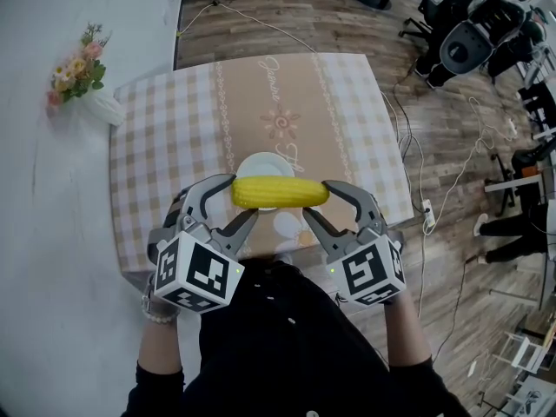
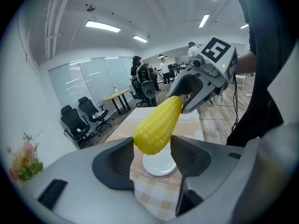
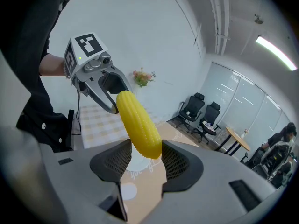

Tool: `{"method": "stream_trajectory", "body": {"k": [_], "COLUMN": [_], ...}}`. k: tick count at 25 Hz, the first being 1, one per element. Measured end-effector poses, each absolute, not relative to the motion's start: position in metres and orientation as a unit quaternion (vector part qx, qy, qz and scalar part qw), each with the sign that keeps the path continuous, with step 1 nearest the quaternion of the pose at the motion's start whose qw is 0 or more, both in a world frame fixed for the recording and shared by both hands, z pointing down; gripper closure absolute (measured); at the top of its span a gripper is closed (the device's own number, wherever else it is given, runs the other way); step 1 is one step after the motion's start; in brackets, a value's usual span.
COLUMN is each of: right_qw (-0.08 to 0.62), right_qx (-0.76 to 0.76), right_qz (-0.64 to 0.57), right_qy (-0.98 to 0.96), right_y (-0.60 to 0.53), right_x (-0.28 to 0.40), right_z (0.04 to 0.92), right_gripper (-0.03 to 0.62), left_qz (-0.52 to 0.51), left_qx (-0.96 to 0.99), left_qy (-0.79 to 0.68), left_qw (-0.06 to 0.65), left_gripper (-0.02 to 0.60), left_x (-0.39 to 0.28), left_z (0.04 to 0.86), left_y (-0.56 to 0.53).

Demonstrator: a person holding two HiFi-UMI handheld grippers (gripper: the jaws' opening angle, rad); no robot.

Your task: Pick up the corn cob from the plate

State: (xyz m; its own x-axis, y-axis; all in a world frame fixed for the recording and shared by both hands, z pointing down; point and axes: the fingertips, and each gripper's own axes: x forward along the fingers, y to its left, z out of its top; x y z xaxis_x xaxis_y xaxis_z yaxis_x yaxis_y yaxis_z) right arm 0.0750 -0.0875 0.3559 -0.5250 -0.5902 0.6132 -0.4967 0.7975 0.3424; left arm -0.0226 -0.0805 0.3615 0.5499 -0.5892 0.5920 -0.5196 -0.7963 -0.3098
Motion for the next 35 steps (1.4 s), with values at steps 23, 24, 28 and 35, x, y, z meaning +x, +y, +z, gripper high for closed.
{"method": "stream_trajectory", "body": {"k": [23,24,28,35], "right_qw": [0.381,0.381,0.382,0.386], "right_qx": [0.309,0.308,0.308,0.308], "right_qz": [-0.059,-0.059,-0.058,-0.06], "right_qy": [-0.87,-0.87,-0.87,-0.868], "right_y": [-0.0868,-0.0869,-0.0866,-0.0885], "right_x": [0.0756,0.0757,0.0759,0.0778], "right_z": [0.3577,0.3578,0.3588,0.3598], "right_gripper": [0.362,0.362,0.362,0.362], "left_qz": [-0.354,-0.354,-0.353,-0.354], "left_qx": [-0.881,-0.881,-0.881,-0.881], "left_qy": [0.312,0.312,0.312,0.311], "left_qw": [0.043,0.043,0.044,0.045], "left_gripper": [0.322,0.324,0.324,0.324], "left_x": [-0.0229,-0.0228,-0.0221,-0.021], "left_z": [0.3636,0.3636,0.3638,0.3648], "left_y": [-0.0797,-0.0796,-0.0796,-0.0815]}}
